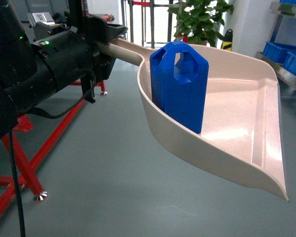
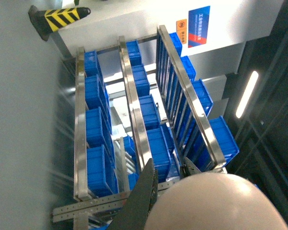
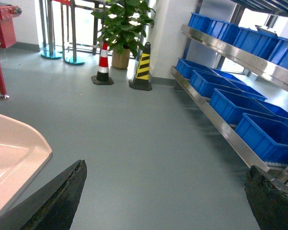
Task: Place part in tray to right shelf
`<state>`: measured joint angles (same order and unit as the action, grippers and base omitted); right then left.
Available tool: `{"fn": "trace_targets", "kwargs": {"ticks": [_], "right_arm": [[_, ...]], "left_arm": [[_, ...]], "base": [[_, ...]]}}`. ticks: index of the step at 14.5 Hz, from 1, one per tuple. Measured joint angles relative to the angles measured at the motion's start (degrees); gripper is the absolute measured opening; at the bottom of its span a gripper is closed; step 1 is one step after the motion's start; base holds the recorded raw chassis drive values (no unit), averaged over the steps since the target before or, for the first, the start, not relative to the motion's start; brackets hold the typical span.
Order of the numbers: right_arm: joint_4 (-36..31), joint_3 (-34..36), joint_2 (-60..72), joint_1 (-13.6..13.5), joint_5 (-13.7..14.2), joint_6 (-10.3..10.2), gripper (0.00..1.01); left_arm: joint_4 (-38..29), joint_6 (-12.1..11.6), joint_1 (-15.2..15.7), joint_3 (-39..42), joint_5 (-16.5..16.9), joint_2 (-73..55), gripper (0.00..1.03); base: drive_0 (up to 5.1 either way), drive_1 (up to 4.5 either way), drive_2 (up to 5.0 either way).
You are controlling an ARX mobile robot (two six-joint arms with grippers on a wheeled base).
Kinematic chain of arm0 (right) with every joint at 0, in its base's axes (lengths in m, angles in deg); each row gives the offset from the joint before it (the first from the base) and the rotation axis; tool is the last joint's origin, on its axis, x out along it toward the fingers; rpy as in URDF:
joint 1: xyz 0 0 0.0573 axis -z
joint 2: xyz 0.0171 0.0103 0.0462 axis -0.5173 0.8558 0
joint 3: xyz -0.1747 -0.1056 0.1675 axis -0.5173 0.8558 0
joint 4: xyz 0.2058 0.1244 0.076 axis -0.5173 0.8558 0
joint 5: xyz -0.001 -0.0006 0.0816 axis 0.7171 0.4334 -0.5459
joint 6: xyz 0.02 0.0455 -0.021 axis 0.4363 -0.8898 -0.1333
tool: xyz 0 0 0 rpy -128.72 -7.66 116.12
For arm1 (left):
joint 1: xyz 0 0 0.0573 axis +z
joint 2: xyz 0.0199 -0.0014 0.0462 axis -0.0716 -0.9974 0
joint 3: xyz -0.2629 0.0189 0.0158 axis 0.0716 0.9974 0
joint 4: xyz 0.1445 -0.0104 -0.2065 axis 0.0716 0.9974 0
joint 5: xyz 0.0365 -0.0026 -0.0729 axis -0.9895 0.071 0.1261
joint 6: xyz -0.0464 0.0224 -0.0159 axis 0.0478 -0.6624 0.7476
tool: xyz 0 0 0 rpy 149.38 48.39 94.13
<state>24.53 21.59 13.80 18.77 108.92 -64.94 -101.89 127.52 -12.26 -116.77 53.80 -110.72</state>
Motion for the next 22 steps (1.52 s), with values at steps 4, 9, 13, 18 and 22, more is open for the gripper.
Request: {"fn": "trace_targets", "kwargs": {"ticks": [4, 9, 13, 18, 22], "right_arm": [[-0.1, 0.0, 0.3, 0.0, 0.0, 0.0, 0.98], [0.0, 0.0, 0.1, 0.0, 0.0, 0.0, 0.98], [0.0, 0.0, 0.1, 0.0, 0.0, 0.0, 0.98], [0.0, 0.0, 0.1, 0.0, 0.0, 0.0, 0.98], [0.0, 0.0, 0.1, 0.0, 0.0, 0.0, 0.98]], "left_arm": [[-0.3, 0.0, 0.5, 0.0, -0.3, 0.0, 0.12], [0.0, 0.0, 0.0, 0.0, 0.0, 0.0, 0.12], [0.0, 0.0, 0.1, 0.0, -0.1, 0.0, 0.12], [0.0, 0.0, 0.1, 0.0, 0.0, 0.0, 0.12], [0.0, 0.0, 0.1, 0.0, 0.0, 0.0, 0.12]], "base": [[-1.2, -1.23, -1.2], [-1.7, -1.72, -1.7], [-1.7, -1.67, -1.7], [-1.6, -1.58, -1.6], [-1.7, -1.69, -1.7]]}}
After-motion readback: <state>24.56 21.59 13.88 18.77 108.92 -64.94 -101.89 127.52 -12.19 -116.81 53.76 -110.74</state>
